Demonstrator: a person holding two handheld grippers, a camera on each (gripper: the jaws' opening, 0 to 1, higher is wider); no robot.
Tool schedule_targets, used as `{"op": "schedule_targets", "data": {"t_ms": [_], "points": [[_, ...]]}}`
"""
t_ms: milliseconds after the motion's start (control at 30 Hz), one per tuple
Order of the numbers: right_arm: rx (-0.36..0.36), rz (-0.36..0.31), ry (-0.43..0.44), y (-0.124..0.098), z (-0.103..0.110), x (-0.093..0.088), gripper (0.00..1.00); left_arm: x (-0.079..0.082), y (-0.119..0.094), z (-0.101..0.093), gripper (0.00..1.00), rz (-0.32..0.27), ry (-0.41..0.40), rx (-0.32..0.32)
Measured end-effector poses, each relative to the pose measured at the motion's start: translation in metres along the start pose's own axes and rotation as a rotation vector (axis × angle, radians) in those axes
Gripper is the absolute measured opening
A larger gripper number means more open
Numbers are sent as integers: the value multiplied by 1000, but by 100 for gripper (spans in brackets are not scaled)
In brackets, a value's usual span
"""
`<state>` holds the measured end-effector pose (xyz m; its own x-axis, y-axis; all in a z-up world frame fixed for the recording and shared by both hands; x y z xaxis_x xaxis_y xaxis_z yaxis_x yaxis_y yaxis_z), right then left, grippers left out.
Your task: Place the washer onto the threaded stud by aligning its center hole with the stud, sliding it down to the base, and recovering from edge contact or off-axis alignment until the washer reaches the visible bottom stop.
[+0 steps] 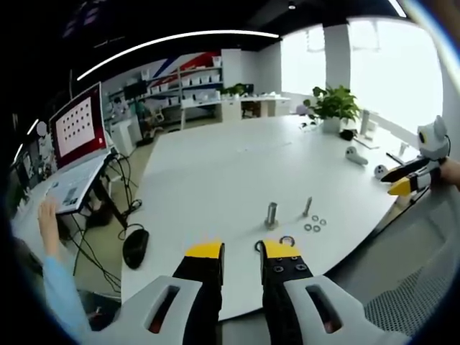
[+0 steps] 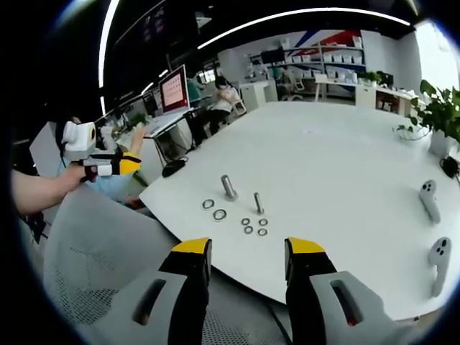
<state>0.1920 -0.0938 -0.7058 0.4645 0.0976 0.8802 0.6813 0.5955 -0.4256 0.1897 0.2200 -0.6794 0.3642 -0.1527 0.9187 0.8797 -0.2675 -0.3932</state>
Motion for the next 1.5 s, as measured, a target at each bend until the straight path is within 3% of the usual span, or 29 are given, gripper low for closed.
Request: {"op": "schedule_targets", "data": {"t_ms": [233, 300, 433, 833, 1100, 1200, 1333, 1500], "points": [[-8, 1, 7, -1, -1, 0, 43, 1, -1, 1, 17, -11, -6, -1], [-10, 17, 6, -1, -3, -2, 42, 6, 0, -4, 17, -38, -19, -22], [-9, 32, -3, -1, -2, -5, 42, 0, 2, -6, 18, -10, -14, -37], [-15, 32, 7, -2, -5, -5, 42, 4, 1, -3, 19, -12, -15, -24], [-26, 14, 24, -3, -7, -3, 42, -6, 7, -6, 19, 102, 8, -70], [-31, 15, 33, -3, -8, -4, 42, 0, 9, -5, 18, 102, 21, -84], [-37, 2, 44, -4, -10, -2, 42, 2, 24, -5, 20, 143, 35, -120], [-34, 6, 44, -3, -10, -3, 42, 1, 45, -18, 20, 192, 69, -178]]}}
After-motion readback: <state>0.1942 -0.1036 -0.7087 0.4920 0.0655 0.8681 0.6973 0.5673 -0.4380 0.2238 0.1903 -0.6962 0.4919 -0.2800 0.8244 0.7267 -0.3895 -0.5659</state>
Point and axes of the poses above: the point that each gripper's makers call its tool centre point, and the gripper's own axes: y roughly forward along the fingers, z roughly to its left, x roughly out of its top, the point moved 3 cm from there along -y, roughly backward along the fingers, and after that the axes turned 10 degrees about -z, right-handed, at the moved point
